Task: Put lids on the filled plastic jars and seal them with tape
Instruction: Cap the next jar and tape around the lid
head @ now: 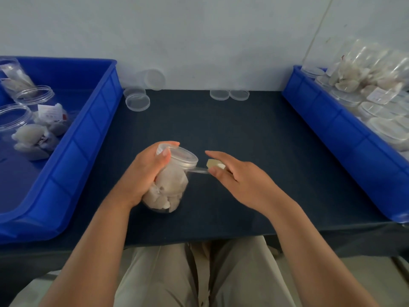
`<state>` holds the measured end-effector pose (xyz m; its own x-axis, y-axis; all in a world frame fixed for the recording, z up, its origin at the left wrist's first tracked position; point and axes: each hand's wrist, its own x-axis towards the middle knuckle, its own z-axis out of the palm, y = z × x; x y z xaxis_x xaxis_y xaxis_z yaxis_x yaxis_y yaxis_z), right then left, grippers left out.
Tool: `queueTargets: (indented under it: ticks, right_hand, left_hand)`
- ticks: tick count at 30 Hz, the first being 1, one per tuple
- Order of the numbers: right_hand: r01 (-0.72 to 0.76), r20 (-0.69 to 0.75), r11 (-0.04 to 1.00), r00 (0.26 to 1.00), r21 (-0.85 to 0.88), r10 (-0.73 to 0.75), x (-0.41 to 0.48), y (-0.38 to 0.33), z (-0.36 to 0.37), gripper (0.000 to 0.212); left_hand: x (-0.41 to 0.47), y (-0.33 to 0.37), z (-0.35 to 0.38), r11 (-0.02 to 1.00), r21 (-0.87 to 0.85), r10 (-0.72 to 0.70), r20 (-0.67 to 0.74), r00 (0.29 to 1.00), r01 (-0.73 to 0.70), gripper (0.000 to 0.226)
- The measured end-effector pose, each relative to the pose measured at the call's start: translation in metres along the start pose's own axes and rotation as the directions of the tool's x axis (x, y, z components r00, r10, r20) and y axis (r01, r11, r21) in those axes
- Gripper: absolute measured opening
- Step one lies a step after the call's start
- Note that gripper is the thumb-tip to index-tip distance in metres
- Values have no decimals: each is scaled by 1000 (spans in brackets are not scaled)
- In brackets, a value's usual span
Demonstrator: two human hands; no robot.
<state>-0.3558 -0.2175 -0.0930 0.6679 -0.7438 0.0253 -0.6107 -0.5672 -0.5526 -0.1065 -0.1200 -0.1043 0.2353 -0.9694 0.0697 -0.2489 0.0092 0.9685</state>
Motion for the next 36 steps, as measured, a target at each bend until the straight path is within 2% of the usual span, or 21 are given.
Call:
queueTargets:
  ticks: [3, 5, 7, 8, 10, 12, 13, 14, 16, 18, 20, 22, 24, 27, 31, 36]
  right_hand:
    - [41, -16, 999, 999, -17, -41, 2, -7, 7, 56]
    - [68, -34, 997, 997, -25, -69, 1, -13, 12, 55]
    - [78, -69, 996, 994, -32, -80, -1, -18, 17, 51]
    - [79, -92, 996, 992, -33, -82, -2, -20, 19, 51]
    - [69, -133, 997, 988, -31, -72, -5, -24, 20, 52]
    - [44, -156, 997, 986, -69, -54, -7, -28, 19, 55]
    - [28, -159, 995, 986, -94, -42, -8, -30, 18, 56]
    - [14, -160, 993, 987, -117, -33, -10, -33, 18, 56]
    - [1, -179, 986, 983, -167, -31, -13, -38, 19, 54]
    - [-8, -190, 975, 981, -223, -35, -15, -43, 24, 48]
    - [-17, -179, 969, 983, -248, -29, -17, -47, 29, 45]
    - [-3, -179, 977, 983, -213, -36, -19, -50, 29, 49]
    - [23, -159, 991, 986, -131, -43, -18, -49, 24, 56]
    - [50, -34, 997, 998, -50, -52, -16, -40, 19, 54]
    - [76, 17, 997, 997, -14, -75, -13, -29, 11, 54]
    - [103, 61, 995, 993, 13, -104, -5, -21, 6, 55]
  left_hand:
    - [1, -9, 8, 982, -188, -4, 111, 994, 25, 71]
    - [1, -11, 11, 959, -260, -80, 127, 989, 111, 66]
    - [0, -6, 11, 955, -243, -140, 144, 980, 172, 59]
    - [-1, -3, 11, 969, -196, -127, 127, 984, 151, 57]
    - [1, -3, 11, 998, -54, -21, -47, 999, 19, 49]
    - [-1, 0, 9, 994, 83, 97, -282, 954, -76, 34]
    - [-3, 3, 10, 986, 144, 124, -314, 941, -82, 33]
    - [-6, 6, 12, 976, 209, 127, -296, 947, -65, 40]
    - [-15, 11, 24, 943, 330, 44, -243, 969, 40, 68]
    - [-22, 17, 40, 902, 413, -18, -265, 964, 130, 103]
    - [-24, 18, 52, 878, 452, 3, -332, 943, 157, 121]
    - [-22, 16, 53, 897, 415, 20, -384, 923, 153, 115]
    - [-19, 16, 48, 909, 387, 14, -400, 917, 154, 98]
    - [-13, 10, 37, 941, 315, 1, -376, 927, 127, 79]
    - [-11, 9, 23, 973, 223, 3, -254, 967, 55, 63]
    - [-9, 5, 11, 999, 39, -16, -89, 996, 19, 66]
